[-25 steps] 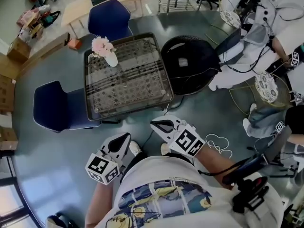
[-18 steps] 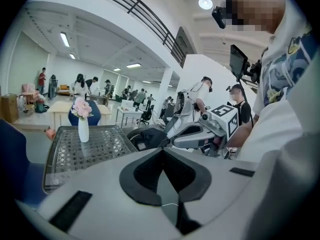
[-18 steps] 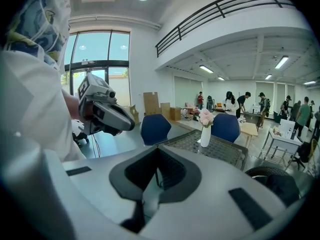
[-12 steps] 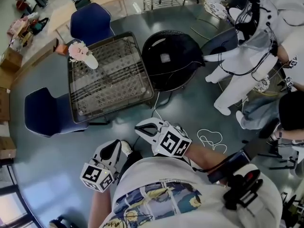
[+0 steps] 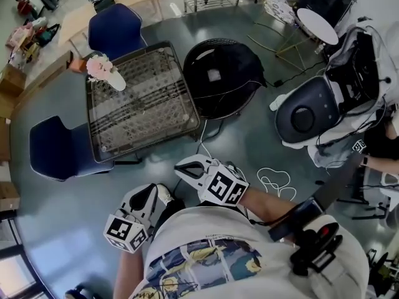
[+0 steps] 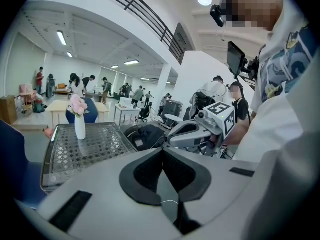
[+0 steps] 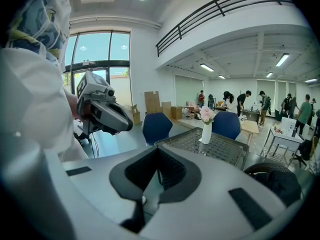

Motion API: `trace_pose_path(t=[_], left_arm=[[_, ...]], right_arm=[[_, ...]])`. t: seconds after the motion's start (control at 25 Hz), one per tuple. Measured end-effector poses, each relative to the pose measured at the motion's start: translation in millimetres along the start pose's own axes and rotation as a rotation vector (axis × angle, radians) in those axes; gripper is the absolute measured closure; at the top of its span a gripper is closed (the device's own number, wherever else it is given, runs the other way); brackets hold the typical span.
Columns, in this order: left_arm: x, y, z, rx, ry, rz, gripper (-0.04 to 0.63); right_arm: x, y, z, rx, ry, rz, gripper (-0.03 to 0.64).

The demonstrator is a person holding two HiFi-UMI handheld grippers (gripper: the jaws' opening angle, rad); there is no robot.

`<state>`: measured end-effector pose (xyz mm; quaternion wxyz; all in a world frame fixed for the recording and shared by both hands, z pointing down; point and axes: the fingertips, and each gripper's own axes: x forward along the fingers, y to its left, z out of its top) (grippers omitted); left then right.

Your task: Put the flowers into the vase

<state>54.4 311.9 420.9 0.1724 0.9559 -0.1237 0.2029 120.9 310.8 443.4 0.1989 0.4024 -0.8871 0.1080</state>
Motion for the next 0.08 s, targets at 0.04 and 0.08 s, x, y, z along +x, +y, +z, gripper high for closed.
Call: trace_pose_path(t=[0.04, 0.08], left_arm=[[-0.1, 3.4, 0.7, 0.002, 0.001, -0.002, 0.586], [-0.2, 6.8, 1.6, 0.004, 0.001, -0.003, 0.586]], right_arm=[[2.9, -2.2, 0.6, 0.001, 0.001, -0.002, 0.609], [5.9, -4.6, 1.3, 0.001, 0.001, -0.005, 0.609]])
